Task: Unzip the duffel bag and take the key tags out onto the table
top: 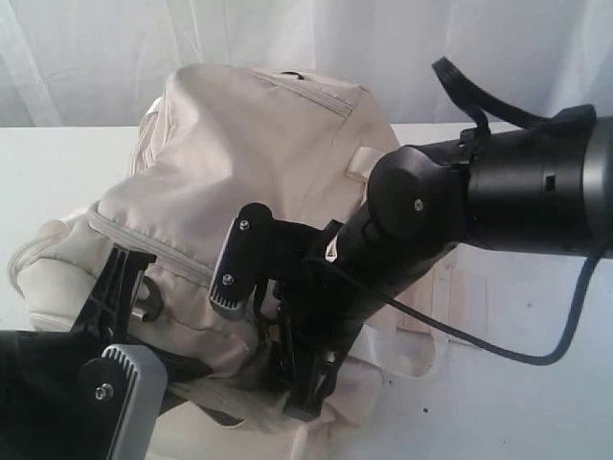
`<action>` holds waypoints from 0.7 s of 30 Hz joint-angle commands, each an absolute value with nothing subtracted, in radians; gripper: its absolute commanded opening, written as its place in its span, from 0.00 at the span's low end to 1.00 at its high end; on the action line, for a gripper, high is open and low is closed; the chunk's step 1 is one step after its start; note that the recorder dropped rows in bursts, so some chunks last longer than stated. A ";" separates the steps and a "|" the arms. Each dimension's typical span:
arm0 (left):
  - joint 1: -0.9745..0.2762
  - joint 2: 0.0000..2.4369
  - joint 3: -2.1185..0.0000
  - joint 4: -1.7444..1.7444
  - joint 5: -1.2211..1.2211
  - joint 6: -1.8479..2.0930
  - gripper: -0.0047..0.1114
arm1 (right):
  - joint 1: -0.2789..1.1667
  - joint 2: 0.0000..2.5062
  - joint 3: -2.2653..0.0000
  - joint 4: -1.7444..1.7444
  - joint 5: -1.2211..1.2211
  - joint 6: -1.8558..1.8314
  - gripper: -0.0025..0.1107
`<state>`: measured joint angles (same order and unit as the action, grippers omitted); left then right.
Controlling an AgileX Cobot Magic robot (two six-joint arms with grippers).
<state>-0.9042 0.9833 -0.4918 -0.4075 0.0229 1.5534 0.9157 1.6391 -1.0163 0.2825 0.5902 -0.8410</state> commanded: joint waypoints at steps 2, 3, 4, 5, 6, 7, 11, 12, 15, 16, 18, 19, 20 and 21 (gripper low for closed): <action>-0.909 0.965 -0.499 -0.440 0.016 1.542 0.04 | 0.907 1.657 -1.009 0.283 0.469 -0.832 0.62; -0.909 0.965 -0.499 -0.440 0.016 1.542 0.04 | 0.907 1.657 -1.009 0.283 0.469 -0.830 0.62; -0.909 0.965 -0.499 -0.440 0.016 1.542 0.04 | 0.907 1.657 -1.009 0.283 0.478 -0.830 0.60; -0.909 0.965 -0.499 -0.440 0.016 1.542 0.04 | 0.907 1.657 -1.009 0.283 0.492 -0.829 0.56; -0.909 0.965 -0.499 -0.440 0.016 1.542 0.04 | 0.907 1.657 -1.009 0.283 0.509 -0.829 0.51; -0.909 0.965 -0.499 -0.440 0.016 1.542 0.04 | 0.907 1.657 -1.009 0.283 0.526 -0.828 0.46; -0.909 0.965 -0.499 -0.440 0.016 1.542 0.04 | 0.907 1.654 -1.010 0.283 0.577 -0.828 0.32; -0.909 0.965 -0.499 -0.440 0.016 1.542 0.04 | 0.907 1.645 -1.010 0.283 0.587 -0.828 0.29; -0.909 0.965 -0.499 -0.440 0.016 1.542 0.04 | 0.907 1.587 -1.015 0.283 0.589 -0.828 0.19; -0.909 0.965 -0.499 -0.440 0.016 1.542 0.04 | 0.907 1.568 -1.017 0.283 0.586 -0.828 0.16; -0.909 0.965 -0.499 -0.440 0.016 1.542 0.04 | 0.907 1.536 -1.017 0.283 0.572 -0.828 0.08; -0.909 0.965 -0.499 -0.440 0.016 1.542 0.04 | 0.907 1.512 -1.017 0.283 0.570 -0.828 0.02; -0.909 0.965 -0.499 -0.440 0.016 1.542 0.04 | 0.907 1.505 -1.017 0.283 0.570 -0.828 0.02; -0.909 0.965 -0.499 -0.440 0.016 1.542 0.04 | 0.907 1.492 -1.017 0.283 0.570 -0.828 0.02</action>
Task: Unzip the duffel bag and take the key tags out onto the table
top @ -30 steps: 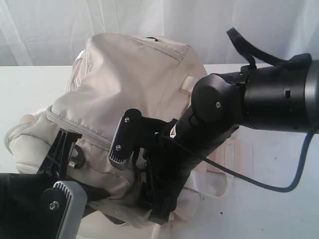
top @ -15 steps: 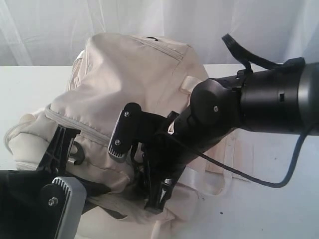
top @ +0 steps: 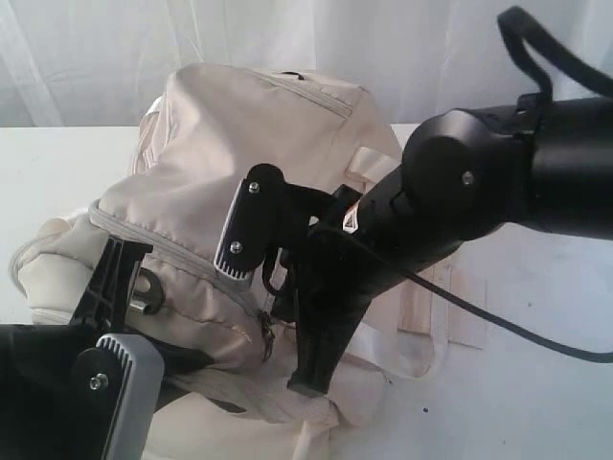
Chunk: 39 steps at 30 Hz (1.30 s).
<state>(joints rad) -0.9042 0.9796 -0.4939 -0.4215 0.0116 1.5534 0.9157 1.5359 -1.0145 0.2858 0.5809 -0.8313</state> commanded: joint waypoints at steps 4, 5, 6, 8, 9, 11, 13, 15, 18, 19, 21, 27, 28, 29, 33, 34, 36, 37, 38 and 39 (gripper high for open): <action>-0.909 0.965 -0.499 -0.440 0.016 1.542 0.04 | 0.907 1.486 -1.017 0.271 0.574 -0.828 0.02; -0.909 0.965 -0.499 -0.440 0.016 1.542 0.04 | 0.907 1.486 -1.017 0.271 0.574 -0.828 0.02; -0.909 0.965 -0.499 -0.440 0.016 1.542 0.04 | 0.907 1.486 -1.017 0.271 0.574 -0.828 0.02; -0.909 0.965 -0.499 -0.440 0.016 1.542 0.04 | 0.907 1.470 -1.021 0.271 0.571 -0.812 0.02; -0.909 0.965 -0.499 -0.440 0.016 1.542 0.04 | 0.907 1.461 -1.027 0.270 0.571 -0.790 0.02; -0.909 0.965 -0.499 -0.440 0.016 1.542 0.04 | 0.907 1.444 -1.045 0.268 0.571 -0.751 0.02; -0.909 0.965 -0.499 -0.440 0.016 1.542 0.04 | 0.907 1.418 -1.081 0.274 0.575 -0.735 0.02; -0.909 0.965 -0.499 -0.440 0.016 1.542 0.04 | 0.907 1.410 -1.114 0.279 0.581 -0.730 0.02; -0.909 0.965 -0.499 -0.440 0.016 1.542 0.04 | 0.907 1.410 -1.151 0.293 0.575 -0.728 0.02; -0.909 0.965 -0.499 -0.440 0.016 1.542 0.04 | 0.907 1.413 -1.157 0.306 0.573 -0.728 0.02; -0.909 0.965 -0.499 -0.440 0.016 1.542 0.04 | 0.907 1.423 -1.175 0.334 0.573 -0.728 0.02; -0.909 0.965 -0.499 -0.440 0.016 1.542 0.04 | 0.940 1.475 -1.216 0.394 0.581 -0.782 0.02; -0.909 0.965 -0.499 -0.440 0.016 1.542 0.04 | 0.948 1.482 -1.223 0.394 0.578 -0.784 0.02; -0.909 0.965 -0.499 -0.440 0.016 1.542 0.04 | 0.958 1.492 -1.233 0.394 0.576 -0.784 0.02; -0.909 0.965 -0.499 -0.440 0.019 1.542 0.04 | 0.970 1.523 -1.273 0.394 0.556 -0.784 0.02; -0.909 0.965 -0.499 -0.440 0.019 1.542 0.04 | 0.970 1.528 -1.284 0.396 0.554 -0.784 0.02; -0.909 0.965 -0.499 -0.440 0.019 1.542 0.04 | 0.970 1.542 -1.308 0.400 0.554 -0.784 0.02; -0.909 0.965 -0.499 -0.440 0.019 1.542 0.04 | 0.970 1.548 -1.318 0.403 0.554 -0.784 0.02; -0.909 0.965 -0.499 -0.440 0.019 1.542 0.04 | 0.970 1.556 -1.330 0.409 0.554 -0.784 0.02; -0.909 0.965 -0.499 -0.440 0.019 1.542 0.04 | 0.970 1.561 -1.342 0.415 0.554 -0.784 0.02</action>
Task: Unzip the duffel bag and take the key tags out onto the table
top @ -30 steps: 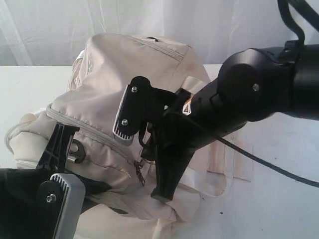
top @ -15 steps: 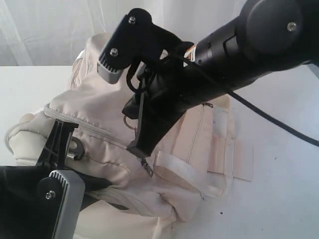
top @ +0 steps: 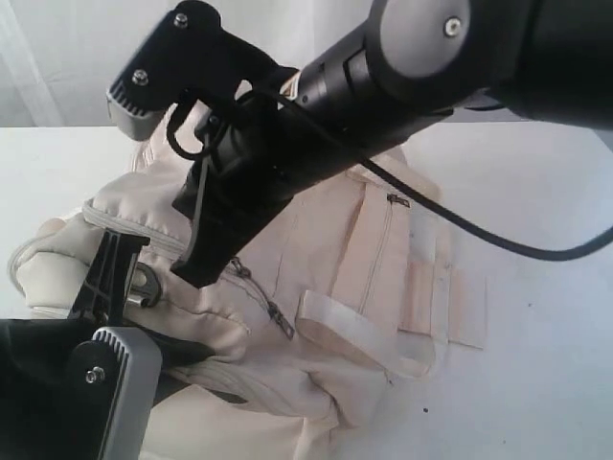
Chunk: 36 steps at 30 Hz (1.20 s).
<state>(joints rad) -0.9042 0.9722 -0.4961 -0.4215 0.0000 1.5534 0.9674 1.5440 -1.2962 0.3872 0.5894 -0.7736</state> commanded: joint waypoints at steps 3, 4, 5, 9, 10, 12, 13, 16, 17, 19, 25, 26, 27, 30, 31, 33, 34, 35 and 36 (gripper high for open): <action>-0.909 0.965 -0.499 -0.440 0.019 1.542 0.04 | 0.970 1.581 -1.374 0.418 0.556 -0.784 0.02; -0.909 0.965 -0.499 -0.440 0.019 1.542 0.04 | 0.970 1.589 -1.385 0.418 0.556 -0.784 0.02; -0.909 0.965 -0.499 -0.440 0.019 1.542 0.04 | 0.970 1.594 -1.395 0.421 0.556 -0.784 0.02; -0.909 0.965 -0.499 -0.440 0.019 1.542 0.04 | 0.970 1.620 -1.434 0.431 0.558 -0.784 0.02; -0.909 0.965 -0.499 -0.440 0.019 1.542 0.04 | 0.970 1.629 -1.446 0.441 0.562 -0.784 0.02; -0.909 0.965 -0.499 -0.440 0.019 1.542 0.04 | 0.977 1.647 -1.470 0.445 0.573 -0.784 0.02; -0.909 0.965 -0.499 -0.440 0.019 1.542 0.04 | 0.982 1.655 -1.483 0.445 0.579 -0.784 0.02; -0.909 0.965 -0.499 -0.440 0.019 1.542 0.04 | 0.996 1.677 -1.513 0.440 0.579 -0.810 0.02; -0.909 0.965 -0.499 -0.440 0.019 1.542 0.04 | 0.999 1.680 -1.521 0.440 0.579 -0.814 0.02; -0.909 0.965 -0.499 -0.440 0.021 1.545 0.04 | 0.999 1.692 -1.544 0.442 0.583 -0.814 0.02; -0.909 0.965 -0.499 -0.440 0.021 1.545 0.04 | 0.999 1.698 -1.572 0.379 0.608 -0.805 0.02; -0.909 0.965 -0.499 -0.440 0.021 1.545 0.04 | 0.997 1.696 -1.574 0.358 0.615 -0.792 0.02; -0.909 0.965 -0.499 -0.440 0.022 1.545 0.04 | 0.993 1.693 -1.574 0.322 0.634 -0.775 0.02; -0.909 0.965 -0.499 -0.440 0.022 1.545 0.04 | 0.974 1.683 -1.574 0.226 0.701 -0.704 0.03; -0.909 0.965 -0.499 -0.440 0.022 1.545 0.04 | 0.967 1.678 -1.574 0.206 0.731 -0.691 0.05; -0.909 0.965 -0.499 -0.440 0.022 1.545 0.04 | 0.948 1.666 -1.574 0.187 0.807 -0.666 0.10; -0.909 0.965 -0.499 -0.440 0.022 1.545 0.04 | 0.938 1.662 -1.574 0.189 0.844 -0.657 0.12; -0.909 0.965 -0.499 -0.440 0.022 1.545 0.04 | 0.926 1.656 -1.574 0.190 0.885 -0.661 0.16; -0.909 0.965 -0.499 -0.440 0.022 1.545 0.04 | 0.911 1.654 -1.574 0.190 0.925 -0.671 0.18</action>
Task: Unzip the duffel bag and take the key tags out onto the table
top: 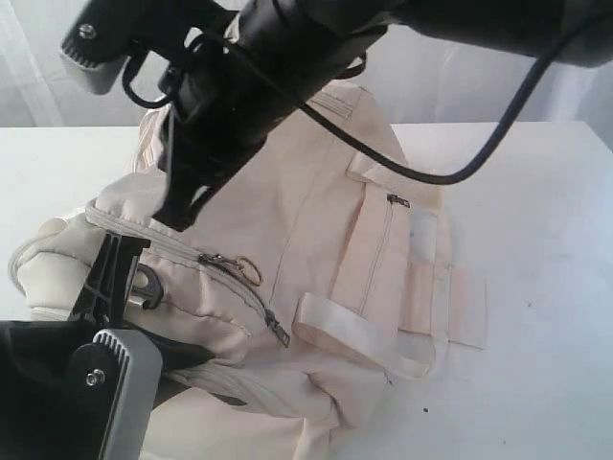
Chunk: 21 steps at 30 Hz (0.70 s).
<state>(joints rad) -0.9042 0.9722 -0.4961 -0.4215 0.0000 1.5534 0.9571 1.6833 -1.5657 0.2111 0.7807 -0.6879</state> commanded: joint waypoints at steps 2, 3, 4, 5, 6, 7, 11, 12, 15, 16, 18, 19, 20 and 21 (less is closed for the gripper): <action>-0.909 0.965 -0.499 -0.440 0.022 1.545 0.04 | 0.881 1.644 -1.574 0.190 0.981 -0.677 0.24; -0.909 0.965 -0.499 -0.440 0.022 1.545 0.04 | 0.864 1.640 -1.574 0.195 1.003 -0.680 0.27; -0.909 0.965 -0.499 -0.440 0.022 1.545 0.04 | 0.847 1.638 -1.574 0.221 1.026 -0.692 0.30; -0.909 0.965 -0.499 -0.440 0.022 1.545 0.04 | 0.830 1.635 -1.574 0.254 1.056 -0.719 0.32; -0.909 0.965 -0.499 -0.440 0.022 1.545 0.04 | 0.813 1.635 -1.574 0.305 1.097 -0.759 0.35; -0.909 0.965 -0.499 -0.440 0.022 1.545 0.04 | 0.800 1.635 -1.574 0.357 1.137 -0.794 0.38; -0.909 0.965 -0.499 -0.440 0.022 1.545 0.04 | 0.788 1.637 -1.560 0.434 1.167 -0.860 0.46; -0.909 0.965 -0.499 -0.440 0.022 1.545 0.04 | 0.788 1.637 -1.557 0.432 1.163 -0.872 0.48; -0.909 0.965 -0.499 -0.440 0.022 1.545 0.04 | 0.788 1.650 -1.544 0.432 1.142 -0.939 0.55; -0.909 0.965 -0.499 -0.440 0.022 1.545 0.04 | 0.788 1.658 -1.541 0.432 1.137 -0.962 0.58; -0.909 0.965 -0.499 -0.440 0.022 1.545 0.04 | 0.788 1.676 -1.535 0.430 1.122 -0.972 0.64; -0.909 0.965 -0.499 -0.440 0.022 1.545 0.04 | 0.788 1.688 -1.533 0.427 1.112 -0.972 0.67; -0.909 0.965 -0.499 -0.440 0.022 1.545 0.04 | 0.788 1.699 -1.533 0.427 1.113 -0.972 0.69; -0.909 0.965 -0.499 -0.440 0.022 1.545 0.04 | 0.788 1.712 -1.533 0.425 1.108 -0.977 0.70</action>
<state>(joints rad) -0.9042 0.9722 -0.4961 -0.4215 0.0000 1.5534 0.7958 1.6826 -1.5421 0.4248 1.1270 -0.9532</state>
